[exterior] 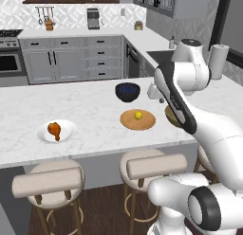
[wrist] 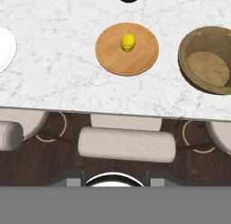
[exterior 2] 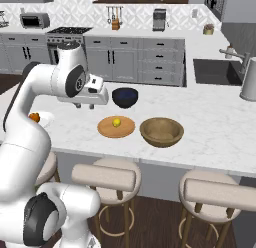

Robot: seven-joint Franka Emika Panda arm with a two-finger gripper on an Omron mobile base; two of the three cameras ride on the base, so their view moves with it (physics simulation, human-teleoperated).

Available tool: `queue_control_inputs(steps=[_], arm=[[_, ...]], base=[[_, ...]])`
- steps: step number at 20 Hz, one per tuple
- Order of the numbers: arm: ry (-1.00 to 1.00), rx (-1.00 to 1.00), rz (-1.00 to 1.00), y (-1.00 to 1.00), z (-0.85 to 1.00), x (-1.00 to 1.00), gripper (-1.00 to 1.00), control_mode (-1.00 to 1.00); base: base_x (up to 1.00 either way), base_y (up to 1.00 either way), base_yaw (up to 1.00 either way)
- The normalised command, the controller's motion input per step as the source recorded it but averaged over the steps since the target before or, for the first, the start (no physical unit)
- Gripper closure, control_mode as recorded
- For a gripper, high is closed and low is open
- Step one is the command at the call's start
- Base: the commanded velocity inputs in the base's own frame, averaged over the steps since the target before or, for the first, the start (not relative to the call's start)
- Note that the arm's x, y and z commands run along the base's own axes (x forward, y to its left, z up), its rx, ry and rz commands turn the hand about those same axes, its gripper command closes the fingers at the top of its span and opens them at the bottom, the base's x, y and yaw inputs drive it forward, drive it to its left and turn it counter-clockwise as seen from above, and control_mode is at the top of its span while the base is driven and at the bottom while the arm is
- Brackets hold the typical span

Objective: Pick the chicken drumstick and lemon from their plates and place them in the bowl. Then put the bowl in the fridge.

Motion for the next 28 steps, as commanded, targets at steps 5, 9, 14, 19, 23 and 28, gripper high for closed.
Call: queue_control_inputs(steps=[5, 9, 14, 19, 23, 28], arm=[[-0.09, -0.01, 0.00, 0.00, -0.25, 0.02, -1.00, -1.00], [-0.12, 0.00, 0.00, 0.00, -0.38, 0.44, -1.00, -1.00], [-0.04, 0.00, 0.00, 0.00, -0.46, 1.00, -1.00, -1.00], [0.01, 0.00, 0.00, 0.00, -0.35, 1.00, -1.00, -1.00], [0.14, -0.03, 0.00, 0.00, -0.61, 0.99, -1.00, -1.00], [0.20, -0.03, 0.00, -0.10, -0.63, 1.00, -1.00, -1.00]], base=[[0.00, 0.00, 0.00], [0.00, 0.00, 0.00], [0.00, 0.00, 0.00], [0.00, 0.00, 0.00], [0.00, 0.00, 0.00], [0.00, 0.00, 0.00]])
